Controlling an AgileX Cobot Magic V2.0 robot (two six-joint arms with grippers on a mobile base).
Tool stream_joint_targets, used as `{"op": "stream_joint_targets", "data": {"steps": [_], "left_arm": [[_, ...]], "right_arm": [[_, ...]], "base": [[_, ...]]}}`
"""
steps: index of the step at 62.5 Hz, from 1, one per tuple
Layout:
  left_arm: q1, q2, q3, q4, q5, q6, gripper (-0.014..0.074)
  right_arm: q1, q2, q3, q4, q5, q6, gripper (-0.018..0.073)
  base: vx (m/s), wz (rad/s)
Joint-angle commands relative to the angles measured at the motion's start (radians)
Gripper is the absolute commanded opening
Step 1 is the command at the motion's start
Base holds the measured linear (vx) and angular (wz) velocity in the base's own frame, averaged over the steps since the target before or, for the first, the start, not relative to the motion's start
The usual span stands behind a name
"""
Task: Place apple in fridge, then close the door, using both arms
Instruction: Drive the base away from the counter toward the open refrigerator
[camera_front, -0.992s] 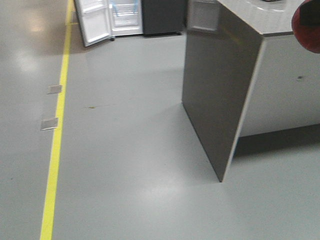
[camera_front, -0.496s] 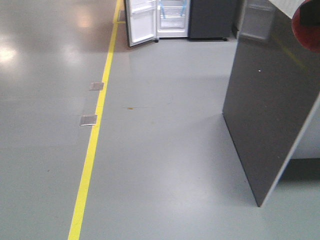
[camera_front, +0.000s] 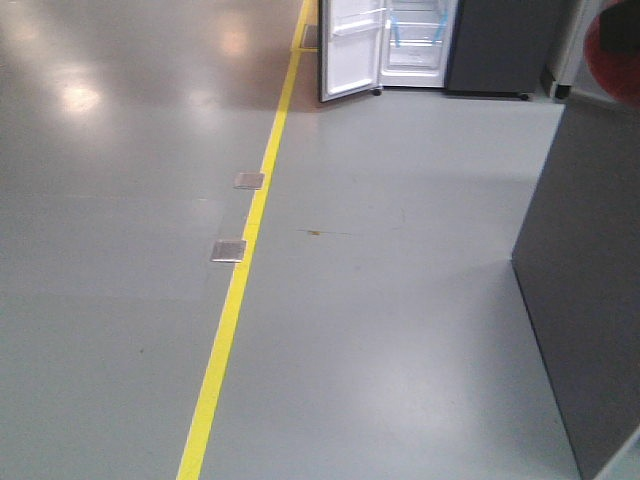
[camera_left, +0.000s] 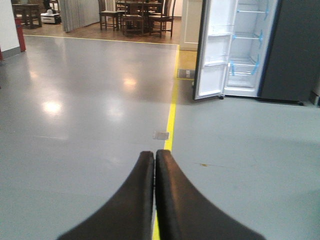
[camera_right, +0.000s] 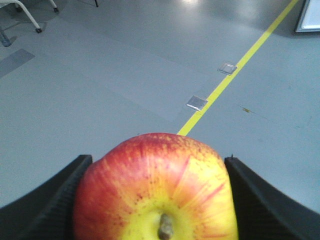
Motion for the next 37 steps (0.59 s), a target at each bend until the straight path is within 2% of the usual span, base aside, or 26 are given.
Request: {"op": "stream_joint_targets", "data": {"steps": [1,37], "left_arm": [[-0.003,-0.016,0.028,-0.007,-0.071,-0.008,-0.0006],[-0.003,-0.016,0.028,-0.007,-0.071,-0.008,-0.0006]], "right_arm": [[-0.006,-0.019,-0.028,0.049,-0.055,-0.012,0.0069],[-0.006,-0.019,-0.028,0.049,-0.055,-0.012,0.0069]], "base": [[0.23,0.23],[0.25,0.10]]}}
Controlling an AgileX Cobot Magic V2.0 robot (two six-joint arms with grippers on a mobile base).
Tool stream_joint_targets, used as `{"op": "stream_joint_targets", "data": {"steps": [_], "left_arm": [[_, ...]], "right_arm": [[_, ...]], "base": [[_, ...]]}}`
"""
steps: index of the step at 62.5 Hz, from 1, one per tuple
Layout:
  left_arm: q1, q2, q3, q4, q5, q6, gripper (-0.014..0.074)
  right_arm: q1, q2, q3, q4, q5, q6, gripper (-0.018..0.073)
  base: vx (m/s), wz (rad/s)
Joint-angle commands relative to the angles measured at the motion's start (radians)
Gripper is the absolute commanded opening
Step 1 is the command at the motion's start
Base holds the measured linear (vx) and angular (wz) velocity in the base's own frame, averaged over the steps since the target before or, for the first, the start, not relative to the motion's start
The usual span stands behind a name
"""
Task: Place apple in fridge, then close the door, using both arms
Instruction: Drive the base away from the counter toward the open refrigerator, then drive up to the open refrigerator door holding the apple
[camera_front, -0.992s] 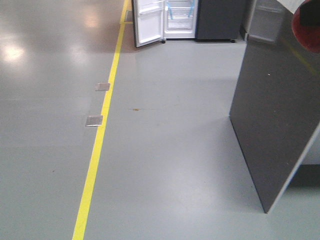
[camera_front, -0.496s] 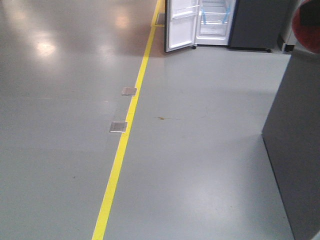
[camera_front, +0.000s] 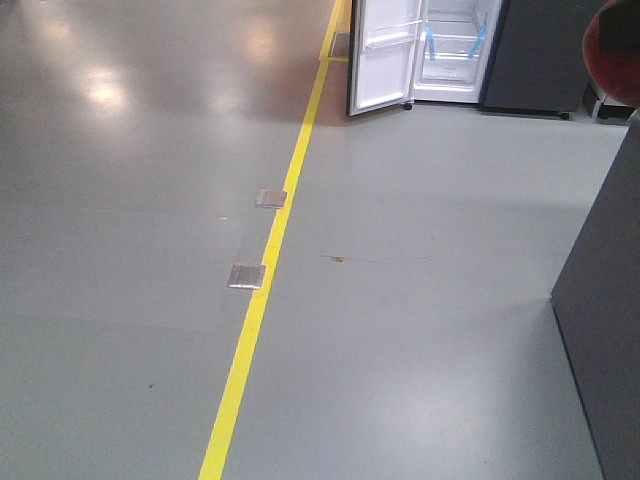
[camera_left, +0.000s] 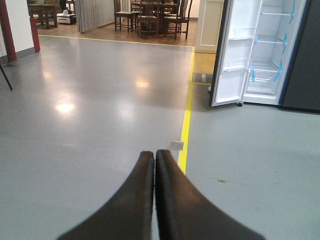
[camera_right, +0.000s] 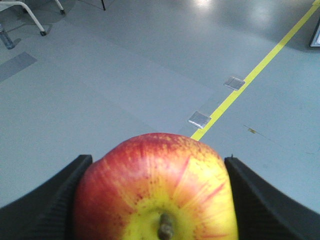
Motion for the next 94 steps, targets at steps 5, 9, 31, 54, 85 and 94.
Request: {"op": "stream_joint_targets", "data": {"steps": [5,9,31,54,85,94], "left_arm": [[-0.003,-0.016,0.028,-0.007,-0.071,-0.008,-0.0006],[-0.003,-0.016,0.028,-0.007,-0.071,-0.008,-0.0006],[-0.003,-0.016,0.028,-0.007,-0.071,-0.008,-0.0006],[-0.003,-0.016,0.028,-0.007,-0.071,-0.008,-0.0006],[-0.003,-0.016,0.028,-0.007,-0.071,-0.008,-0.0006],[-0.003,-0.016,0.028,-0.007,-0.071,-0.008,-0.0006]], "right_arm": [[-0.006,-0.019,-0.028,0.049,-0.055,-0.012,0.0069],[-0.006,-0.019,-0.028,0.049,-0.055,-0.012,0.0069],[-0.006,-0.019,-0.028,0.049,-0.055,-0.012,0.0069],[-0.006,-0.019,-0.028,0.049,-0.055,-0.012,0.0069],[-0.006,-0.019,-0.028,0.049,-0.055,-0.012,0.0069],[-0.006,-0.019,-0.028,0.049,-0.055,-0.012,0.0069]], "base": [[0.27,-0.04],[0.28,-0.06],[0.29,-0.10],[0.30,-0.11],[0.32,-0.03],[0.33,-0.01]]}}
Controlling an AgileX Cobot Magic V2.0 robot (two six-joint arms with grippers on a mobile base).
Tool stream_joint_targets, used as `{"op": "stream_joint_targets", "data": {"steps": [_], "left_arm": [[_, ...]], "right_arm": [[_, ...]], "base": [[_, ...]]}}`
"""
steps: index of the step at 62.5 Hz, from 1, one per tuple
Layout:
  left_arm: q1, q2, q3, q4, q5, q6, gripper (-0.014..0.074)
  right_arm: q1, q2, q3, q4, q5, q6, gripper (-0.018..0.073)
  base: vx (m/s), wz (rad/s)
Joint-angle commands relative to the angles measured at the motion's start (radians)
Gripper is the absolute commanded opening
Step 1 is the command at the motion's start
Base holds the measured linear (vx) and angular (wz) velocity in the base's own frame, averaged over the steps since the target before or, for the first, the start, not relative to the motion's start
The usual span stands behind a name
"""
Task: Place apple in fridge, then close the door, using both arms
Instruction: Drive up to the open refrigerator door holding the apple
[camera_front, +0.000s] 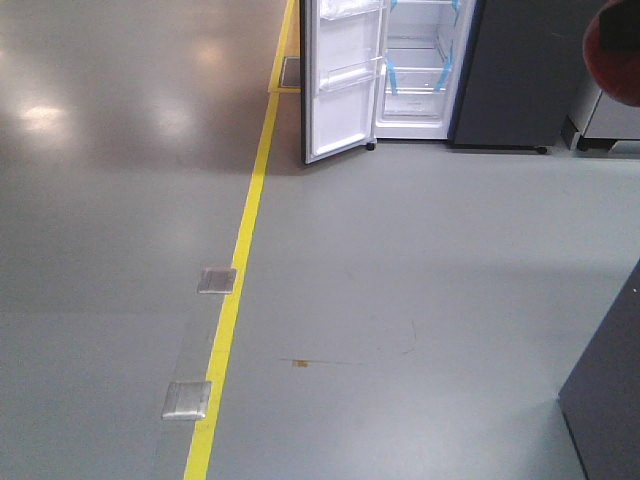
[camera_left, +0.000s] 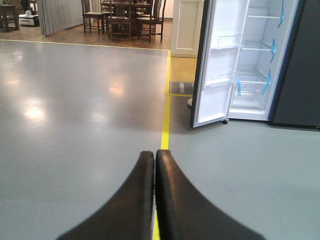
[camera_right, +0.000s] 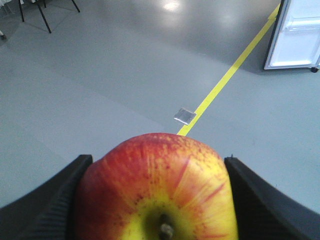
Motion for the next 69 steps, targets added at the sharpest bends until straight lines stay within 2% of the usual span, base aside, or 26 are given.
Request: {"op": "stream_joint_targets", "data": {"steps": [1,69], "left_arm": [[-0.003,-0.016,0.028,-0.007,-0.071,-0.008,-0.0006],[-0.003,-0.016,0.028,-0.007,-0.071,-0.008,-0.0006]], "right_arm": [[-0.006,-0.019,-0.028,0.049,-0.055,-0.012,0.0069],[-0.006,-0.019,-0.028,0.049,-0.054,-0.012,0.0069]], "base": [[0.33,-0.01],[0.34,-0.04]]}}
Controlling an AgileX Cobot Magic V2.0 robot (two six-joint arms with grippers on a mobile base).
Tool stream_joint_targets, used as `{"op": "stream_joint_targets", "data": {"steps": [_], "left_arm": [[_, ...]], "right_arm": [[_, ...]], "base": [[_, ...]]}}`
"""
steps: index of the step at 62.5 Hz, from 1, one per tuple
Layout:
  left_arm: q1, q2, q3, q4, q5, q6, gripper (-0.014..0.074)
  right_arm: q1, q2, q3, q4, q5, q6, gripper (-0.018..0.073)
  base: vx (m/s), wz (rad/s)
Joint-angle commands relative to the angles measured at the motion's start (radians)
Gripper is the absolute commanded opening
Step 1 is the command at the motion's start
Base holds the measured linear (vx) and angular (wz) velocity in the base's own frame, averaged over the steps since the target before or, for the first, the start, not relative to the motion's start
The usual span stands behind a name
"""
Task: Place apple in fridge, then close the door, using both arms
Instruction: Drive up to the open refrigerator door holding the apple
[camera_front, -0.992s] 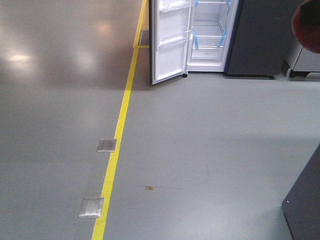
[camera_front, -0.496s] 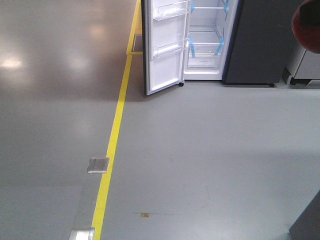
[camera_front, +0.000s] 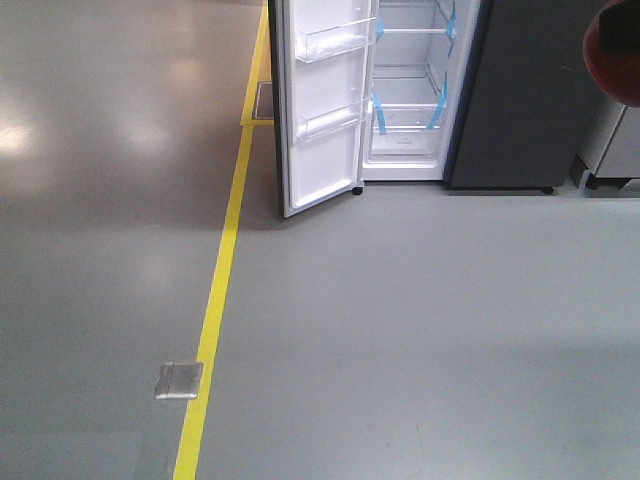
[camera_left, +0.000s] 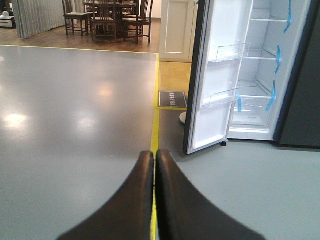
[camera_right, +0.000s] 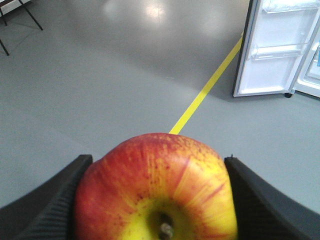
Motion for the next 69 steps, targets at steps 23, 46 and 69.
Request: {"op": "stream_joint_targets", "data": {"steps": [23,46,69], "left_arm": [[-0.003,-0.016,0.028,-0.007,-0.071,-0.008,-0.0006],[-0.003,-0.016,0.028,-0.007,-0.071,-0.008,-0.0006],[-0.003,-0.016,0.028,-0.007,-0.071,-0.008,-0.0006]], "right_arm": [[-0.006,-0.019,-0.028,0.049,-0.055,-0.012,0.0069],[-0.006,-0.019,-0.028,0.049,-0.055,-0.012,0.0069],[-0.006,-0.019,-0.028,0.049,-0.055,-0.012,0.0069]], "base": [[0.33,-0.02],[0.32,0.01],[0.33,0.01]]}}
